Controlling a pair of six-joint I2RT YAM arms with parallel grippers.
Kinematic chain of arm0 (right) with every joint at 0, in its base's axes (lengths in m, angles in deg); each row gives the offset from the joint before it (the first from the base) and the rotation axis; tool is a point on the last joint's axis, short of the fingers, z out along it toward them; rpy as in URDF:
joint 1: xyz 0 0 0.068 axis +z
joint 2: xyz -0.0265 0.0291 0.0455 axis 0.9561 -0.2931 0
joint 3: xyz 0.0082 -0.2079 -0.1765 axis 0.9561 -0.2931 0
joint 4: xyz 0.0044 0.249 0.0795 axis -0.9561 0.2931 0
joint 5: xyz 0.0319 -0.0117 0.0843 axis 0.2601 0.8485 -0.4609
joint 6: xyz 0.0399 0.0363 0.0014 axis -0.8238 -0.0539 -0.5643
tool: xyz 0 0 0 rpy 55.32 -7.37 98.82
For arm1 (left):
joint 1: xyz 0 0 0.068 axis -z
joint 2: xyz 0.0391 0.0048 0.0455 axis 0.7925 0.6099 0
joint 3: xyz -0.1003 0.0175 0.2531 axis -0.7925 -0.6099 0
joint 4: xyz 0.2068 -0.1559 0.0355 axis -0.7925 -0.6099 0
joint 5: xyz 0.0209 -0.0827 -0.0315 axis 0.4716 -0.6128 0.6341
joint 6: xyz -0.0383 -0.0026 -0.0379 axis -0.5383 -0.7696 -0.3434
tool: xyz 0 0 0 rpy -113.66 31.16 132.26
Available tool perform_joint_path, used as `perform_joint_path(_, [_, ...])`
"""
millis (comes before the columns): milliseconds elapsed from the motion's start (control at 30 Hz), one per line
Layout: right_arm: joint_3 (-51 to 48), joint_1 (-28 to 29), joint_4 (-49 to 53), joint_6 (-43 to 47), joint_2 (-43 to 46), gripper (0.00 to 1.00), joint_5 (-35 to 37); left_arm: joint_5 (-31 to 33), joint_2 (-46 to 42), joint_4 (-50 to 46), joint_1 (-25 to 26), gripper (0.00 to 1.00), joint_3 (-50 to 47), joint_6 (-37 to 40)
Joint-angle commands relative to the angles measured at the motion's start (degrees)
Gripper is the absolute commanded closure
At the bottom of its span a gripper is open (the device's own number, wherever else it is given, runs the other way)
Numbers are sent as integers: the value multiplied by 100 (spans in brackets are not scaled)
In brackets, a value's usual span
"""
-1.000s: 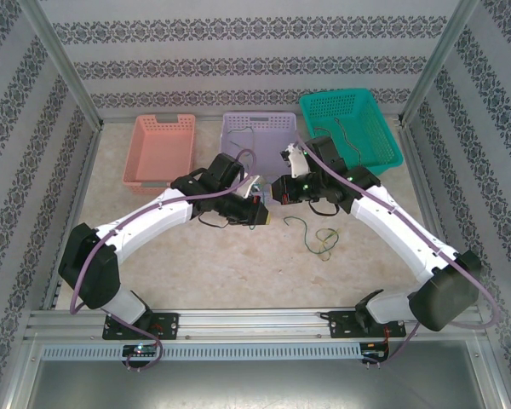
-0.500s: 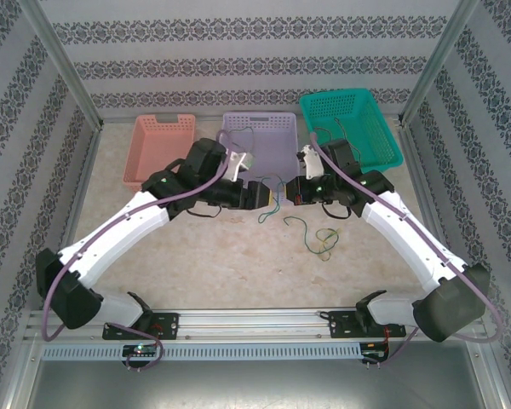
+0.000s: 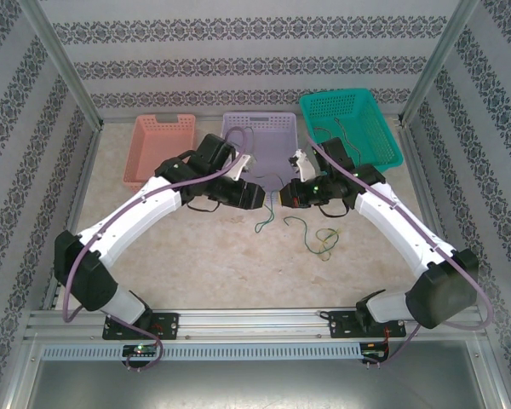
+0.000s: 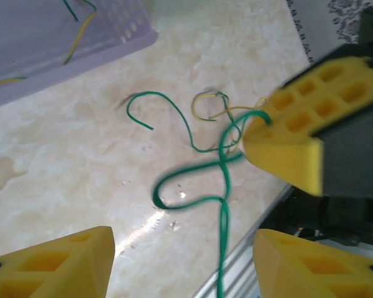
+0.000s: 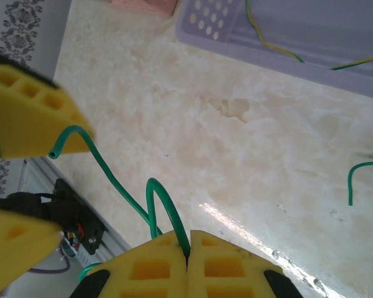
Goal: Untangle the cables
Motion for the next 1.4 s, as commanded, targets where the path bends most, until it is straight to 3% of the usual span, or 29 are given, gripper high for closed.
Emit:
perform_joint_path(0, [131,119,86,56,6,100,-239,77,152,8,-134,46,174,187])
perform_joint_path(167, [78,186,38,5,49,100,-265,-118,233,364,-194,66,148,26])
perform_joint_path(300, [52,238,20,18,88,100,-194,5,252,506,-263,100,168,-241])
perform_joint_path(433, [26,418,42,156,246,100,126,280,256,403,-711,100,200,-881])
perform_joint_path(633, [-255,963,-234,349,872,100,1195,517,335,-146,-1554,100,414,-1776])
perform_joint_path(900, [-445,2129,75,911,960,100,2067,491,415,12,-2685,100,545,-2505])
perform_joint_path(1067, [-431,2929,245,1128,728,100,2739,342,936,-161,-3209,100,1190,-2569])
perform_joint_path(1367, [-400,3635,539,1503,458,100,3359,370,1589,-896,-3757,100,2223,-2356])
